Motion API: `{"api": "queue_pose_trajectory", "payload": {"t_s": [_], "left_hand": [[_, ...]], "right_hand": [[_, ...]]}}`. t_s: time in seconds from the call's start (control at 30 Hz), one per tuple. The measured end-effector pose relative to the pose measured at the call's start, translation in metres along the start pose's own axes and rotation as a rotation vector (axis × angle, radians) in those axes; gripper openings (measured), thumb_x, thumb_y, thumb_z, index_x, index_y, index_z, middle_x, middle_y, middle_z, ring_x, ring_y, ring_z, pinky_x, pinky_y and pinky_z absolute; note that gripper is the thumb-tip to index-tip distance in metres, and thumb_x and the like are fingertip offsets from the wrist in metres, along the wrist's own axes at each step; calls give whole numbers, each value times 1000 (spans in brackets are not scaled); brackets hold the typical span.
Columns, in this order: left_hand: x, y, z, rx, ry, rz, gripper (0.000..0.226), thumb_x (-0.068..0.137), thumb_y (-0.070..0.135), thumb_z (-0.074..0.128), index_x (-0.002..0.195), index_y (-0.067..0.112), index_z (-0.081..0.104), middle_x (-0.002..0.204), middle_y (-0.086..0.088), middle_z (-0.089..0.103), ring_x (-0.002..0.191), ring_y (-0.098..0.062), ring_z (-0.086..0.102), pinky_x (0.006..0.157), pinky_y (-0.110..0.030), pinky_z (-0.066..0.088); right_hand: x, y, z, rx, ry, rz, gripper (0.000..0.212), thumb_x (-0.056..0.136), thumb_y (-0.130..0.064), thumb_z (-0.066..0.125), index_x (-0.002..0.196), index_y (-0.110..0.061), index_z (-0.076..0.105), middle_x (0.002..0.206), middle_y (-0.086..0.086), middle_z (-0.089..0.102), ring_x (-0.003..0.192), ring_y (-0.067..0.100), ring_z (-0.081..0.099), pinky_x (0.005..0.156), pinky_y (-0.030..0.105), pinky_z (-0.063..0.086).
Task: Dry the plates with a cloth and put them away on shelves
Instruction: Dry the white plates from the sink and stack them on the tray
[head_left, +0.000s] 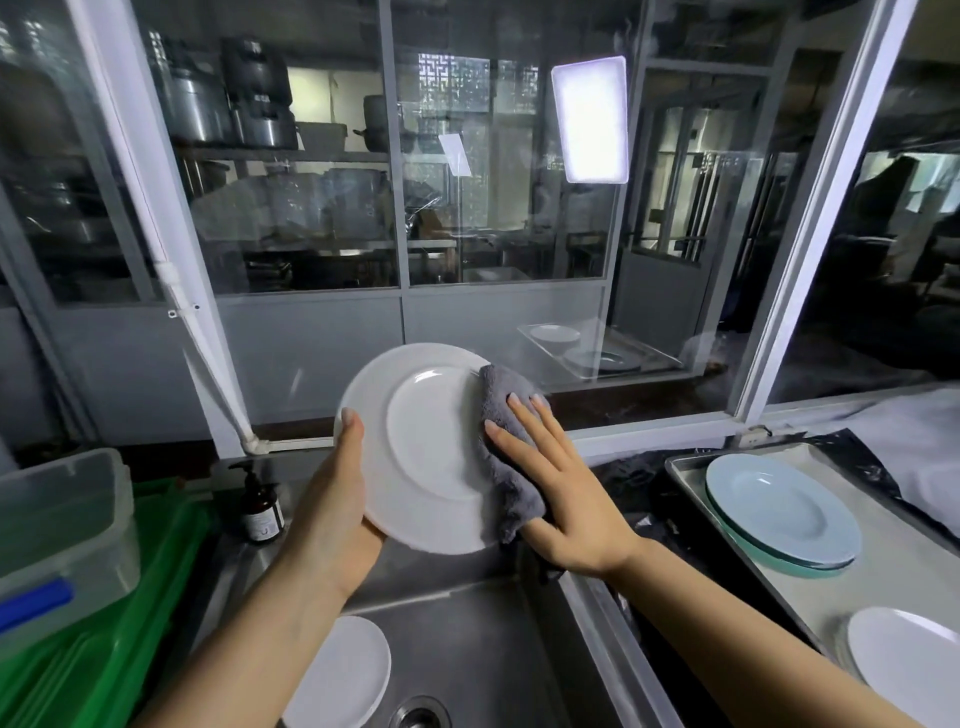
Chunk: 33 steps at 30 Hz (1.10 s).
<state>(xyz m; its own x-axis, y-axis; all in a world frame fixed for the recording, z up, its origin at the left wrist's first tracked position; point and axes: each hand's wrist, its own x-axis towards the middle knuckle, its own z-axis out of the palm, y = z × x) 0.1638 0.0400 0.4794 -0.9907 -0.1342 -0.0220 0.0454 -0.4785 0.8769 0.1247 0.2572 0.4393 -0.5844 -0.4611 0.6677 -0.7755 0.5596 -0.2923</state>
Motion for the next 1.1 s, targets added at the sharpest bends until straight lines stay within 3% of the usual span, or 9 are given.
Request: {"api": "queue_pose_trajectory", "payload": {"t_s": [0.17,0.3,0.4,0.53,0.7,0.8,0.93,1.03,1.1], "left_hand": [[-4,-13,13,-153,-61,-77,61,96,59,31,132,16,55,124,-7,67,112,-21,66,92,-40,50],[-9,-20,24,-207,-41,-205,73,93,65,33,128,6,56,114,-15,71,99,-21,71,68,-29,60],[-13,-19,26,-250,-36,-311,84,83,75,44,123,1,58,111,-20,70,97,-29,71,71,-40,61],[-10,-22,22,-242,-69,-297,85,85,75,37,121,2,62,114,-20,69,101,-30,70,70,-38,61],[-4,-22,12,-214,-120,-109,69,96,62,25,129,10,56,123,-10,67,110,-19,66,86,-33,57],[-4,-18,7,-87,-51,-54,67,92,66,31,129,17,57,122,-3,68,110,-15,65,94,-36,47],[-3,-24,1,85,147,-12,64,71,72,52,107,21,65,111,2,73,102,-15,68,90,-36,49],[-4,-21,1,132,210,10,54,63,57,68,96,14,67,96,1,76,95,-17,68,92,-37,50],[-4,-19,0,138,200,16,33,70,35,74,89,9,68,84,4,76,86,-14,69,88,-33,49]], "right_hand": [[-12,-21,18,-98,32,-83,69,82,-32,48,148,-13,39,161,12,20,150,38,6,114,65,14],[-14,-48,39,-181,35,-136,71,79,-36,50,148,-19,41,161,11,21,149,41,6,112,68,12],[-13,-54,45,-237,15,-180,69,79,-39,51,147,-25,42,160,8,23,149,39,8,111,68,14],[-15,-40,41,-308,8,-280,62,87,-46,57,145,-26,44,158,9,29,148,39,14,110,67,21],[-26,-9,28,-306,-13,-241,64,87,-47,51,145,-21,44,158,14,26,148,42,12,111,67,21],[-25,5,16,-270,-85,-178,65,89,-42,45,149,-19,39,161,13,18,149,41,5,114,65,16],[-14,9,10,-178,-55,-112,65,90,-37,43,150,-12,35,162,15,14,149,41,3,115,64,15],[-6,11,6,-125,-24,-52,70,88,-31,42,152,-8,26,163,14,8,150,38,0,117,61,12],[-1,10,3,-79,-17,1,74,87,-26,44,154,-8,18,164,12,4,151,33,-3,119,58,11]]}}
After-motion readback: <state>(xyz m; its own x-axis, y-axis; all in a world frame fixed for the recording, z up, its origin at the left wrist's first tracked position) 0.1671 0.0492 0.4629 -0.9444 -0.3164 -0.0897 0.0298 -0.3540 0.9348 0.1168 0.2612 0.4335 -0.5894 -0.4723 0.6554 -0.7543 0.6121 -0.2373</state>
